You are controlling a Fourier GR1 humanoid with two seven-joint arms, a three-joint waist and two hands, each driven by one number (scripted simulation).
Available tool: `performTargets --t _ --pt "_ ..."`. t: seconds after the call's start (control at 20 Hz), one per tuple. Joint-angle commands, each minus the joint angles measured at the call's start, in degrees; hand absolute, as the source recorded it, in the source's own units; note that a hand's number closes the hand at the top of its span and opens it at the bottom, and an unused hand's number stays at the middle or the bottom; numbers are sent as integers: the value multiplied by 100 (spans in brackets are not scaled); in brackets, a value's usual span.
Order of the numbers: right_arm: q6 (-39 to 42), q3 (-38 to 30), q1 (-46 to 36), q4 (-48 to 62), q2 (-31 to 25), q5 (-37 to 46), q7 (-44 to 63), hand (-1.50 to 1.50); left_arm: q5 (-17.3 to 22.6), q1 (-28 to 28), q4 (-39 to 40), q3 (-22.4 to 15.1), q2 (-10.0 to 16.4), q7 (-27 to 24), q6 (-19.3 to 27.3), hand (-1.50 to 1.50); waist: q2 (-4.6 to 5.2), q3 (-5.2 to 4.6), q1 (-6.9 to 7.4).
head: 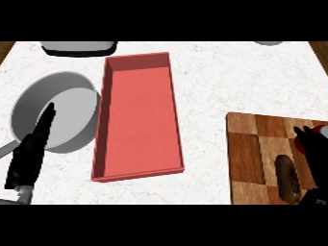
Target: Pick the sweet potato from the cutting board and place it in the cardboard box
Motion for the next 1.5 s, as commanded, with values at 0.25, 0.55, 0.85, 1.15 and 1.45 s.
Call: performTargets --t 0.25,0.55,0.85,1.15,1.45 --pt "745 685 -332 32 1036 554 1593 -150 -139 -33 21 16 -206 139 -123 0 25 6 -16" --pt "754 593 -205 403 1244 890 1500 -150 -337 147 2 24 -392 -73 -42 0 24 6 -12" --pt "979 132 124 183 1096 954 1204 -150 -551 35 -236 42 -409 431 -40 0 15 10 -62" --pt "584 129 -12 1015 1567 1538 695 -150 -592 86 -161 271 -503 323 -291 0 24 11 -22" --pt "860 -335 116 873 1485 1609 307 -150 -631 -263 153 543 -686 314 -518 0 23 10 -56"
